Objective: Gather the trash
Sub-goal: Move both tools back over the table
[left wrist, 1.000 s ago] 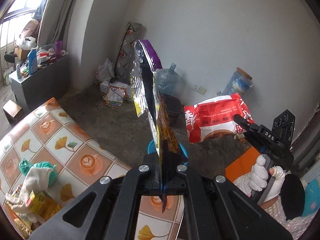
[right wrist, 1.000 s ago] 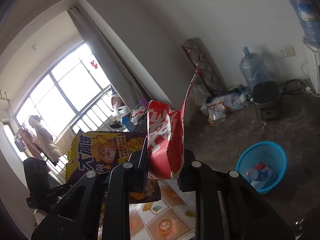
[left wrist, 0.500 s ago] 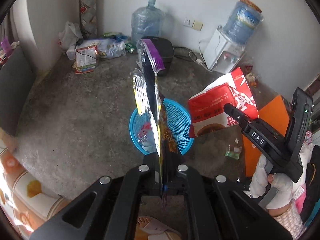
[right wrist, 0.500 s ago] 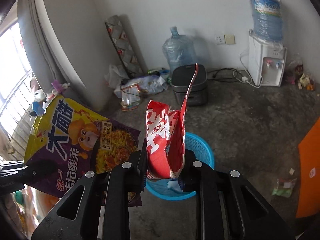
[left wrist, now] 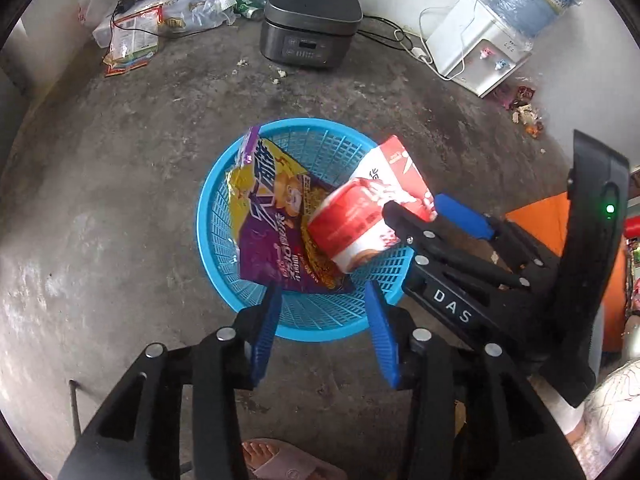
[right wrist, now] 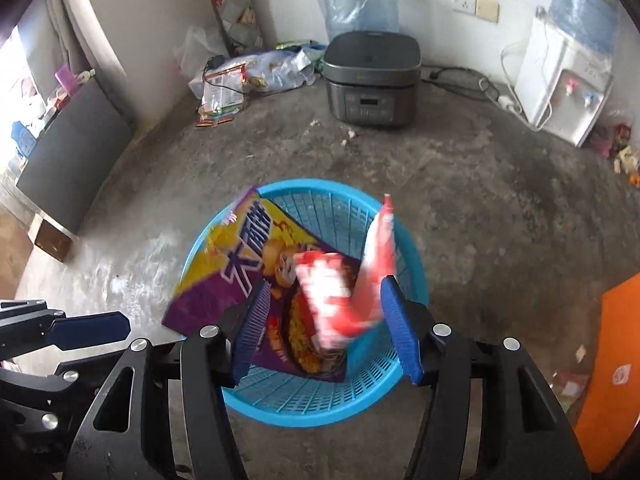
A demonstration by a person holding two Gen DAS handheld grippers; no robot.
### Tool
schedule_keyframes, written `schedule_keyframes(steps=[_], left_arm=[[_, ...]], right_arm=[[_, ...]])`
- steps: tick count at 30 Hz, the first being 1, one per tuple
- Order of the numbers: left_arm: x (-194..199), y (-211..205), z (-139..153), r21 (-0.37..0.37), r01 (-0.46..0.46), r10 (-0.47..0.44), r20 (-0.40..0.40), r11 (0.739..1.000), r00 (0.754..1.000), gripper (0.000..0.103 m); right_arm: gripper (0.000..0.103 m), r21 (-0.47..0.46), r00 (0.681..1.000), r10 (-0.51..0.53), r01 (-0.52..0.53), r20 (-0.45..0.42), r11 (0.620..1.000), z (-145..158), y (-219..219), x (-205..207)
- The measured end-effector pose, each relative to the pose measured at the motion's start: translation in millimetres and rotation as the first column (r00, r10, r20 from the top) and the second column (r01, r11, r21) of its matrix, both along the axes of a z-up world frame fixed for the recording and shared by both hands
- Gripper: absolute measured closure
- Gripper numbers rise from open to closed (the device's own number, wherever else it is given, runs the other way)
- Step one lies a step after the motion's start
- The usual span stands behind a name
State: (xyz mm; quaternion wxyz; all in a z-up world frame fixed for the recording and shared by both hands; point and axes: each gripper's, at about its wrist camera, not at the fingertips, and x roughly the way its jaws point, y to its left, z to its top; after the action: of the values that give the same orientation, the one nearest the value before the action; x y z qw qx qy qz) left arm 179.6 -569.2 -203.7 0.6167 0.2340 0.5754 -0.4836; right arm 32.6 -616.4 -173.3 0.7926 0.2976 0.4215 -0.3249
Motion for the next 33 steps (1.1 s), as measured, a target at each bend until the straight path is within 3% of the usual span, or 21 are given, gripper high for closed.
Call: schedule_keyframes(steps=[4,12,17,21,26,29,31,33], left_arm=[[9.6,5.0,16.4,-0.093,-0.049,0.048,-0.018,0.994,0.999,0.053],[21.1,26.3,86.3,-0.242,-0.130,0.133,-0.003,0.962,0.991,0.048],[26.5,73.8,157.3,-0.350,-0.140,0.172,0.062,0.926,0.983,0.040],[24.5,132.3,215.6,-0.432,-0.133,0.210,0.136,0.892,0.968,0.036],[13.9,229.6,270.1,-0.495,-0.180,0.318,0.210,0.850,0.925,0.025],[8.8,300.7,285.7,-0.519,-0.246,0.406,0.219,0.818,0.887,0.020],[9.2,351.0,290.8,-0.527,-0.309,0.479,0.221,0.792,0.850,0.018],[11.4,405.7,293.3,-0.532,-0.390,0.570,0.224,0.751,0.791,0.018]], right_arm=[[0.041,0.089,0.986,-0.120,0.110,0.118,0.990,13.3,-11.5,-24.6],[0.041,0.138,0.963,-0.202,0.179,0.179,0.974,35.0,-15.1,-26.9],[0.041,0.072,0.953,-0.175,0.162,0.247,0.984,65.8,2.4,-30.1],[0.036,-0.034,0.942,-0.102,0.119,0.321,0.992,114.5,33.6,-29.6],[0.016,-0.178,0.900,0.027,0.056,0.435,0.982,178.0,91.4,-36.5],[0.014,-0.209,0.873,0.111,-0.011,0.475,0.978,206.2,125.1,-33.9],[0.014,-0.203,0.857,0.166,-0.073,0.488,0.976,221.0,145.1,-25.4],[0.014,-0.200,0.833,0.237,-0.156,0.500,0.967,234.3,166.6,-11.6]])
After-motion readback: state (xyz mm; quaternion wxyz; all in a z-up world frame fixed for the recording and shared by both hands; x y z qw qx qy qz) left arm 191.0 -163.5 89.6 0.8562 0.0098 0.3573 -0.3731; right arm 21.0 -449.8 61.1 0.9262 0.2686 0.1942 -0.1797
